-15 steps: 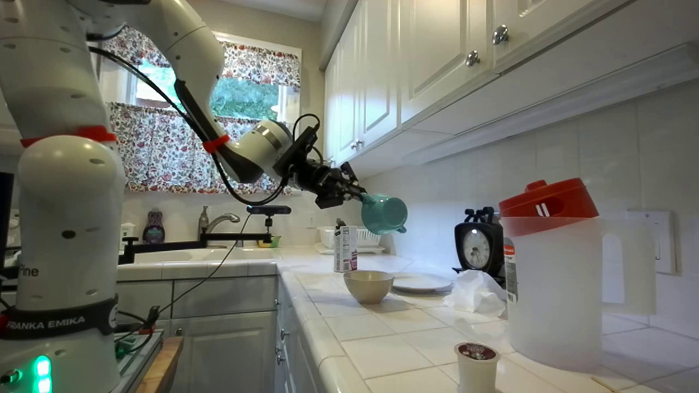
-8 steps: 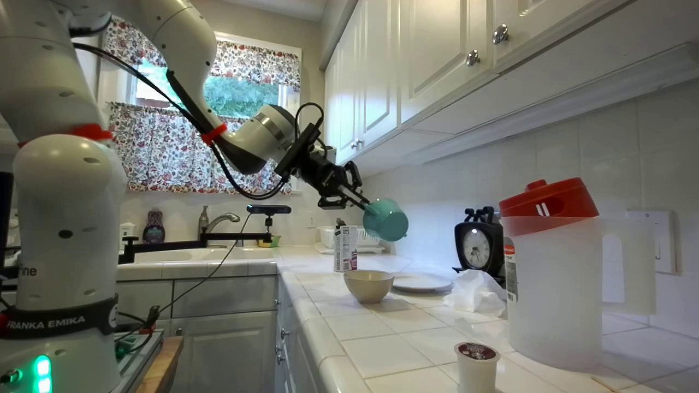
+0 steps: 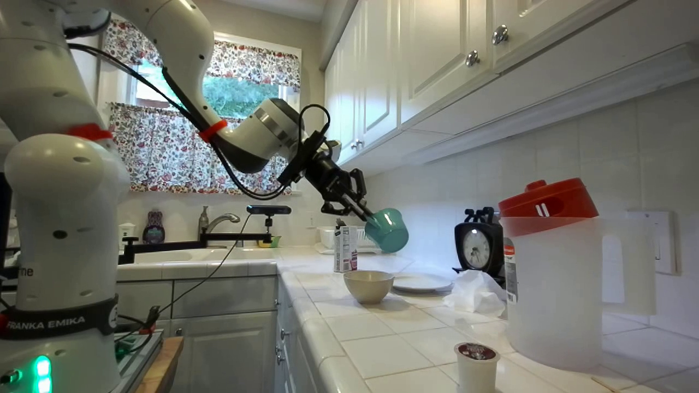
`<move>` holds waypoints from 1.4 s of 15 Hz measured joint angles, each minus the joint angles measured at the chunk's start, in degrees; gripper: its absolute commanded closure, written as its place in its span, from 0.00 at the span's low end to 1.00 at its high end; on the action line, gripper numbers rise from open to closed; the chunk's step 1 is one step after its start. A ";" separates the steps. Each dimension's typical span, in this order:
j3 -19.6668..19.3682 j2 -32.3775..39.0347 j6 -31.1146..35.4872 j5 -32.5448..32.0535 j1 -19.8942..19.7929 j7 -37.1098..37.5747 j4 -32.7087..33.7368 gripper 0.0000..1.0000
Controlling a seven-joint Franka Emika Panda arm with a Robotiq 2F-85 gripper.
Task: Pour the sugar in the blue cup into the bowl
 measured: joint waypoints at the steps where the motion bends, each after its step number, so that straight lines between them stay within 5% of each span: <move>1: -0.76 -0.99 1.69 0.95 -0.83 0.02 -0.19 0.97; 7: -6.64 -6.14 12.75 5.59 -6.92 1.17 -6.03 0.97; 21: -24.59 -0.89 33.23 5.00 -7.92 9.87 -6.67 0.97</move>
